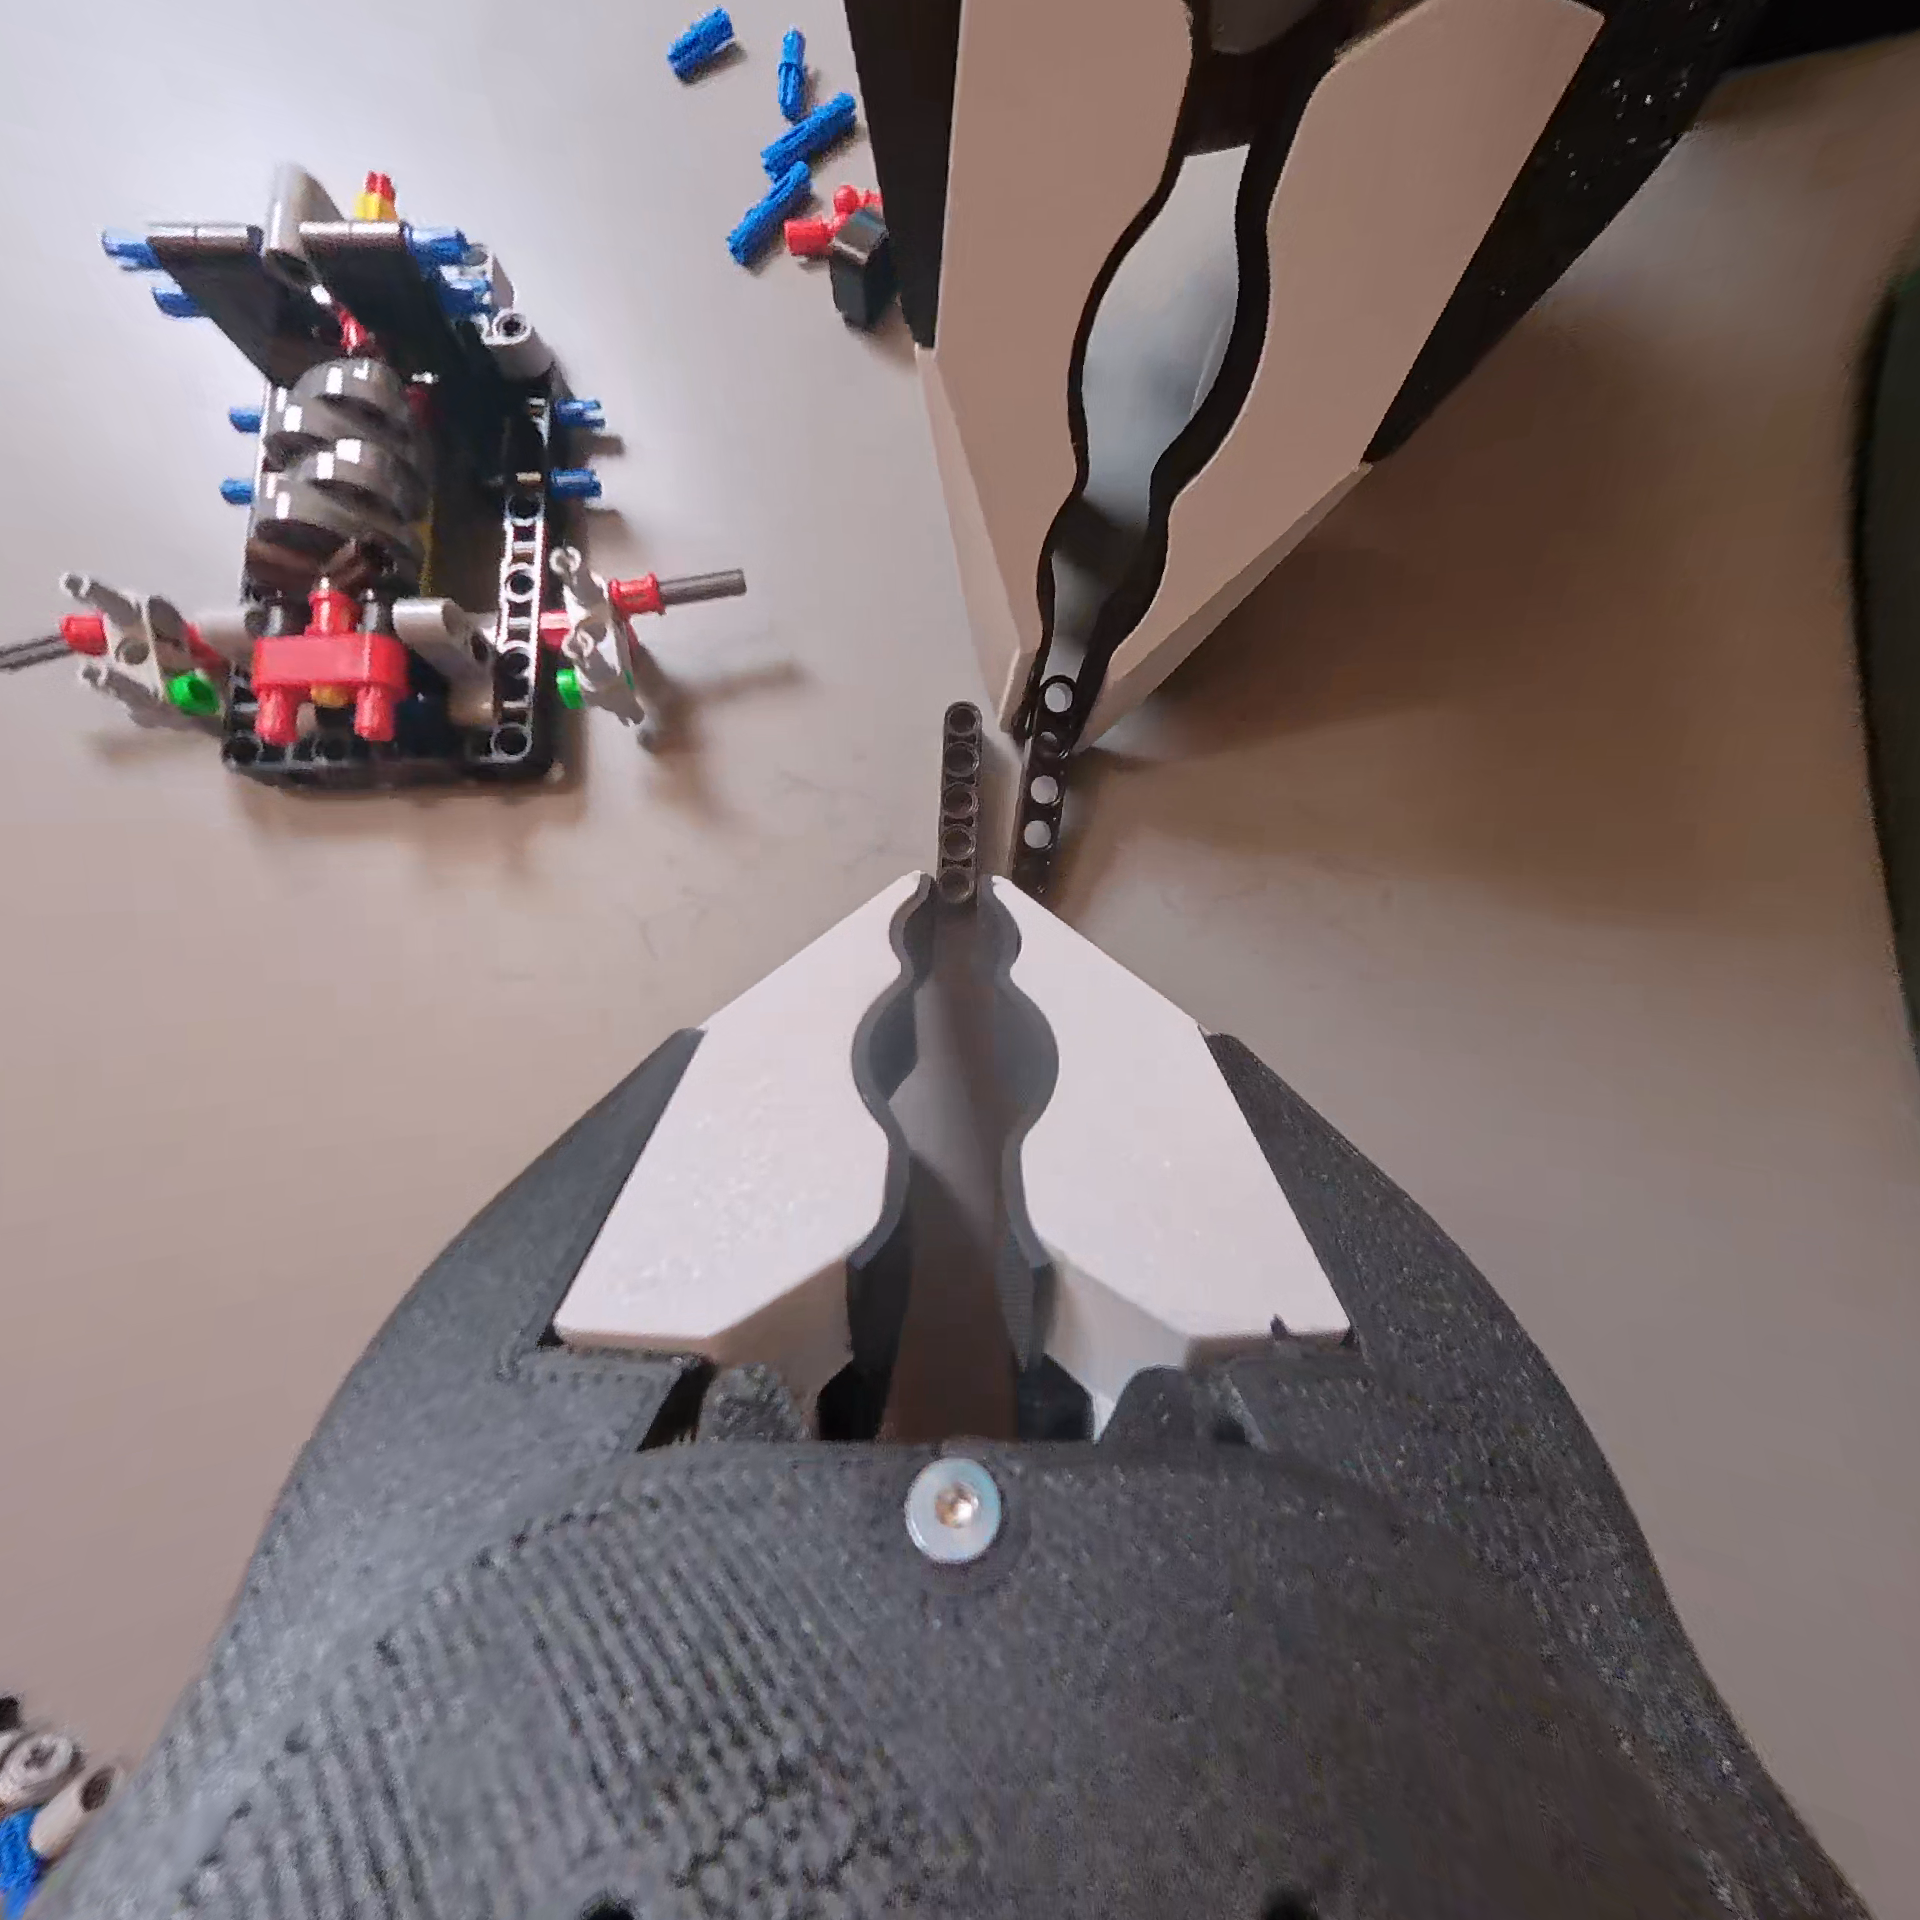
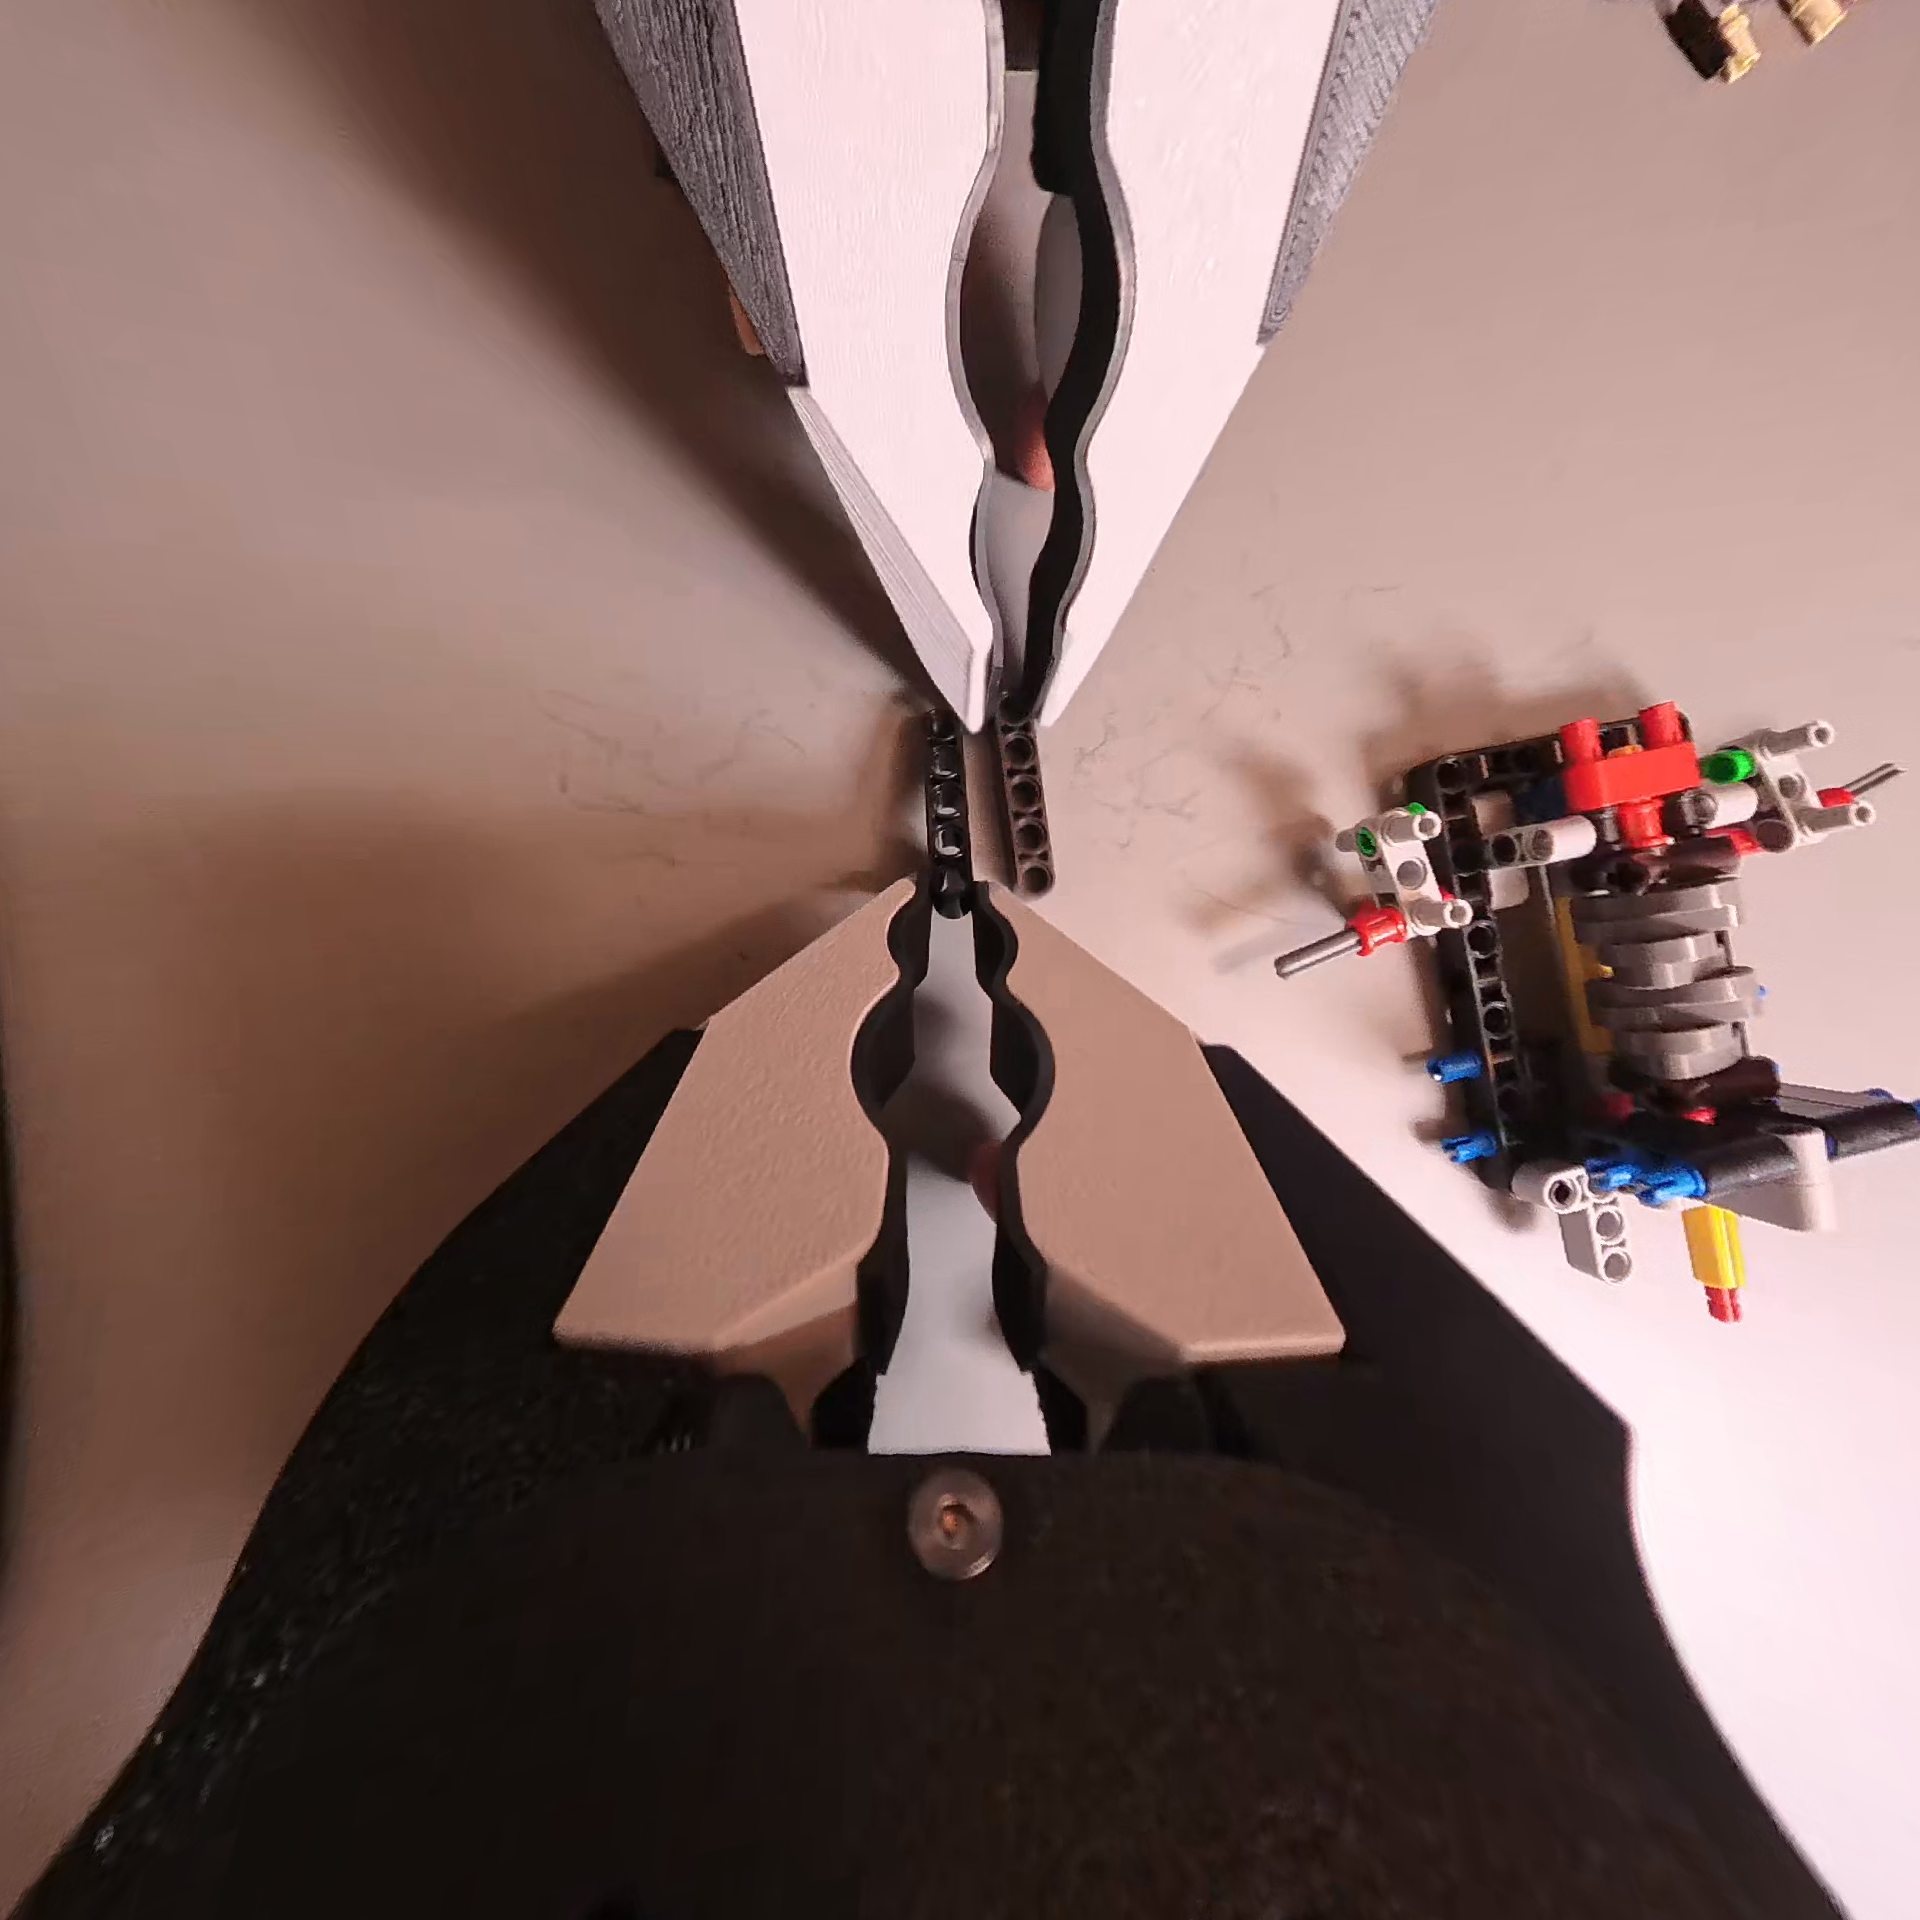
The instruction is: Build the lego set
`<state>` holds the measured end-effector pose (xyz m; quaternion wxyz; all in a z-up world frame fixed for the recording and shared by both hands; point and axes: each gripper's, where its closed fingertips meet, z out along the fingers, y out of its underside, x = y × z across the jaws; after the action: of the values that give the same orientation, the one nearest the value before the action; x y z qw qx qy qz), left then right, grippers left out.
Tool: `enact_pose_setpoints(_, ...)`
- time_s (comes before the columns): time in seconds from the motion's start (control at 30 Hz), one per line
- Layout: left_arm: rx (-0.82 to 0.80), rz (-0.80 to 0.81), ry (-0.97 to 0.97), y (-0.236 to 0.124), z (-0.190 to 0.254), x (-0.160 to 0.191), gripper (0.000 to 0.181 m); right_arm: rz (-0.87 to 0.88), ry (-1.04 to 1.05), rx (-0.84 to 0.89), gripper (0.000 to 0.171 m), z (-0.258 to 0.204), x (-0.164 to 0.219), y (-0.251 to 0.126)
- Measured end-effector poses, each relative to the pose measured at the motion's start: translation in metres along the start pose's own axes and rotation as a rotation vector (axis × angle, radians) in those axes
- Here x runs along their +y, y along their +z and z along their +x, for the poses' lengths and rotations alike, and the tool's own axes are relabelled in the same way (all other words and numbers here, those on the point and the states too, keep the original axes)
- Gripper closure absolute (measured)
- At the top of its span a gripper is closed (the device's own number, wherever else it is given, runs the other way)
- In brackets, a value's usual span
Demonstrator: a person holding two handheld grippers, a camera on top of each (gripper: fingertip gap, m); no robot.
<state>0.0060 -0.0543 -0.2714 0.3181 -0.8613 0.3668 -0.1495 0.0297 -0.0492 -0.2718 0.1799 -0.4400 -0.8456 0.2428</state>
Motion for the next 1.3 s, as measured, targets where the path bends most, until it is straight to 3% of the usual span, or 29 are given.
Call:
enact_pose_setpoints(0.03, 0.006, 0.005, 0.014, 0.001, -0.001, -0.001, 0.176, -0.006, 0.005, 0.003, 0.166, 0.001, 0.001, -0.001)
enact_pose_setpoints(0.1, 0.025, 0.02, 0.028, 0.001, 0.0, -0.004, 0.167, -0.016, 0.013, 0.011, 0.158, 0.002, 0.005, -0.004)
enact_pose_setpoints(0.43, 0.021, 0.08, -0.023, -0.002, 0.01, -0.013, 0.145, 0.218, 0.111, 0.101, 0.155, 0.016, 0.024, -0.066)
enact_pose_setpoints(0.57, -0.033, 0.055, -0.041, 0.009, 0.009, -0.02, 0.146, 0.276, 0.16, 0.159, 0.156, 0.02, 0.036, -0.073)
enact_pose_setpoints(0.8, -0.067, 0.018, -0.045, 0.016, 0.008, -0.018, 0.163, 0.32, 0.17, 0.197, 0.157, 0.025, 0.038, -0.078)
enact_pose_setpoints(1.3, -0.067, 0.029, 0.019, 0.011, 0.0, -0.014, 0.168, 0.403, 0.181, 0.238, 0.161, 0.033, 0.032, -0.084)
